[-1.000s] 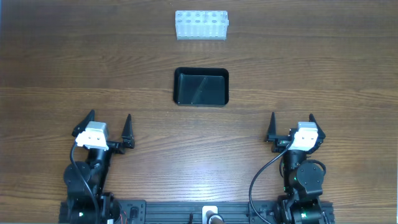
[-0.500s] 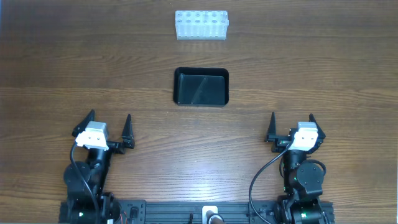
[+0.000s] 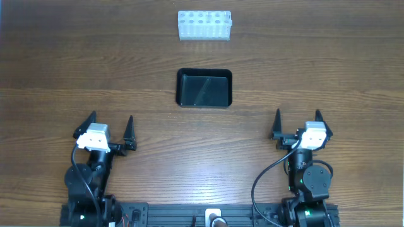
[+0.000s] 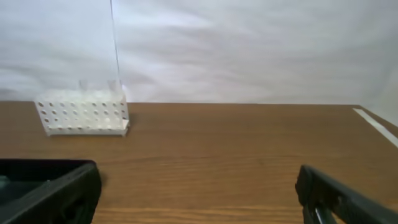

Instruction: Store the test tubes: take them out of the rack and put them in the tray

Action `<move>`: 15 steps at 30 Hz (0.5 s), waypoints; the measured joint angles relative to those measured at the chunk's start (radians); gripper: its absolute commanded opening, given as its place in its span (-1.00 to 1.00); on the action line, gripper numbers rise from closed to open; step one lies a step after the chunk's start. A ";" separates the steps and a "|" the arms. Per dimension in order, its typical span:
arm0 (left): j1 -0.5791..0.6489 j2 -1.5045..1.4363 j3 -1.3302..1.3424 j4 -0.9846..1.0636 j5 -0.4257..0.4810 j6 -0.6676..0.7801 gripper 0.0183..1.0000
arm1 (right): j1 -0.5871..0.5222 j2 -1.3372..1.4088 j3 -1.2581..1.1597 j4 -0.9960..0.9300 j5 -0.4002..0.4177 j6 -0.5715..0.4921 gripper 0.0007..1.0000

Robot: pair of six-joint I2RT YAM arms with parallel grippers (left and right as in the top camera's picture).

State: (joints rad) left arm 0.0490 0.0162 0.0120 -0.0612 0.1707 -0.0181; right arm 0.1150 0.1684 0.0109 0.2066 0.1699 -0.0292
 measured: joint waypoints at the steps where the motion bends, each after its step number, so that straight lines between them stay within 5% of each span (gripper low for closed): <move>1: 0.000 0.000 0.000 0.000 0.000 0.000 1.00 | 0.000 0.048 0.000 0.053 -0.004 0.002 0.98; 15: 0.000 -0.001 0.000 0.000 0.006 0.000 1.00 | 0.095 0.831 0.386 0.170 -0.113 0.013 0.98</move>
State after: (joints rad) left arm 0.0490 0.0154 0.0120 -0.0608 0.1768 -0.0185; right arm 0.2104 0.9993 0.3969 0.3763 0.0570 -0.0162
